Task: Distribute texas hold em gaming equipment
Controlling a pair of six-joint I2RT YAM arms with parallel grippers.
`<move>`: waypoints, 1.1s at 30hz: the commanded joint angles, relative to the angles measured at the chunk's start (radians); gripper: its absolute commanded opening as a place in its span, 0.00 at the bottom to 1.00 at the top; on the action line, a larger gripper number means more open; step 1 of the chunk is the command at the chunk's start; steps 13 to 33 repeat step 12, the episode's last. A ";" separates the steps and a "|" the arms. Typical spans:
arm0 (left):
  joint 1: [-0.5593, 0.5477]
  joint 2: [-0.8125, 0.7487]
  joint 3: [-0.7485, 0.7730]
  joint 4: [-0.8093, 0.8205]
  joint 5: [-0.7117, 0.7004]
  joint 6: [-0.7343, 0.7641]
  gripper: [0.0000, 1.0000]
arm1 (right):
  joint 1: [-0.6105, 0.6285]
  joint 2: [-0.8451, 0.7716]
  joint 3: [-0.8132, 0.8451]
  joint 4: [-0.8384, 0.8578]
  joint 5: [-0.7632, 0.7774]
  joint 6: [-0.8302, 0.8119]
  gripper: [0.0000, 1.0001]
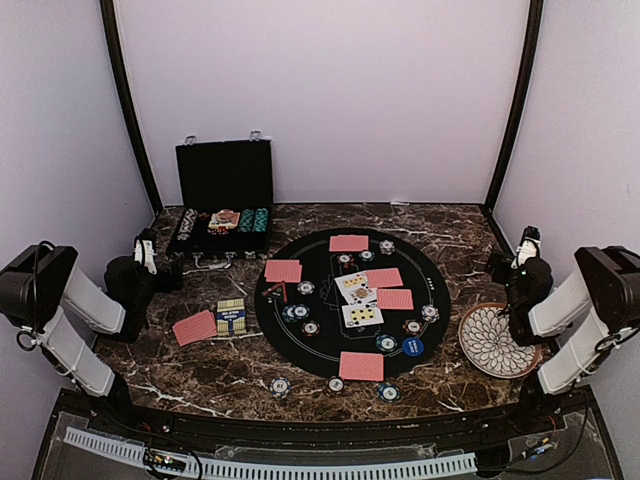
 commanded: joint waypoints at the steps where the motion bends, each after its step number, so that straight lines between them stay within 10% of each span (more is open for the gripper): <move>1: 0.006 -0.003 0.003 0.029 -0.006 -0.007 0.99 | -0.003 -0.001 0.001 0.013 -0.004 -0.014 0.98; 33: 0.006 -0.003 0.003 0.029 -0.006 -0.008 0.99 | -0.003 0.003 0.004 0.011 -0.009 -0.018 0.98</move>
